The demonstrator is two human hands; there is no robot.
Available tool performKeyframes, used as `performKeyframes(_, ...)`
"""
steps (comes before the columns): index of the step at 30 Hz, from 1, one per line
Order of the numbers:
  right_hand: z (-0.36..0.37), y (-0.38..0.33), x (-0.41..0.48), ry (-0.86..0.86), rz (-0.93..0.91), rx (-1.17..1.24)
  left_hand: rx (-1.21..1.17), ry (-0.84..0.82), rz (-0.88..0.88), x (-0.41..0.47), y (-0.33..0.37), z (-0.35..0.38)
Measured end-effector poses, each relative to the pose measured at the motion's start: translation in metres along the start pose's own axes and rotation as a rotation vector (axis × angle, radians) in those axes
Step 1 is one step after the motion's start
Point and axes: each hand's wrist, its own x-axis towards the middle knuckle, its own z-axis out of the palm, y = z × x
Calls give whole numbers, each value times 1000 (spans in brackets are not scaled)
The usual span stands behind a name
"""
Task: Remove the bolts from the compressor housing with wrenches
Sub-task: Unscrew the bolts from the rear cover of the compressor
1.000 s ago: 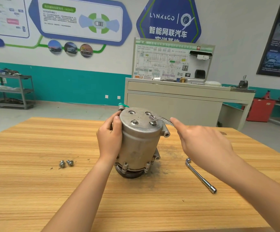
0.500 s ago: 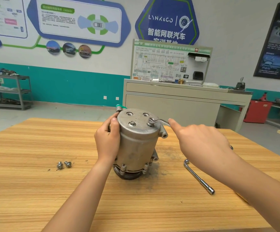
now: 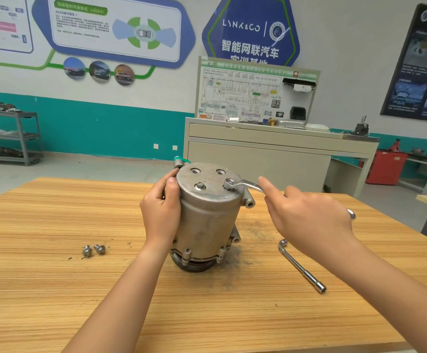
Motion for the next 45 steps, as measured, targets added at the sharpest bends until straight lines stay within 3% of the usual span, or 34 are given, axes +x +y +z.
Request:
performKeyframes(2,22,8,5,217,-53,100,-5,-1,4,1,1,-2)
performKeyframes(5,53,9,19,327,-64,275,16,-23,15,4,0,-6)
performKeyframes(8,73,6,49,296,-10,398,25,-59,13,7,-1,-8)
performKeyframes(13,77,-7,110,161,-199,524,7,-110,-13,13,-1,-5)
performKeyframes(16,77,-13,122,189,-294,509,11,-106,-13,15,-1,-8)
performKeyframes(18,77,-9,119,248,-220,549,15,-104,-16,15,-2,-9)
performKeyframes(22,63,8,104,334,268,848,1,-66,-20,13,-2,-10)
performKeyframes(24,44,14,87,308,273,910,-5,-54,-21,12,-2,-11)
performKeyframes(28,11,13,42,49,84,563,-1,-57,-21,8,-1,-11)
performKeyframes(31,-6,8,17,-113,70,365,19,-47,-7,6,0,-11)
performKeyframes(38,-16,3,10,-285,131,174,46,-35,-6,2,2,-7)
performKeyframes(45,-32,-14,11,-348,-7,18,60,-19,-5,-2,7,-3)
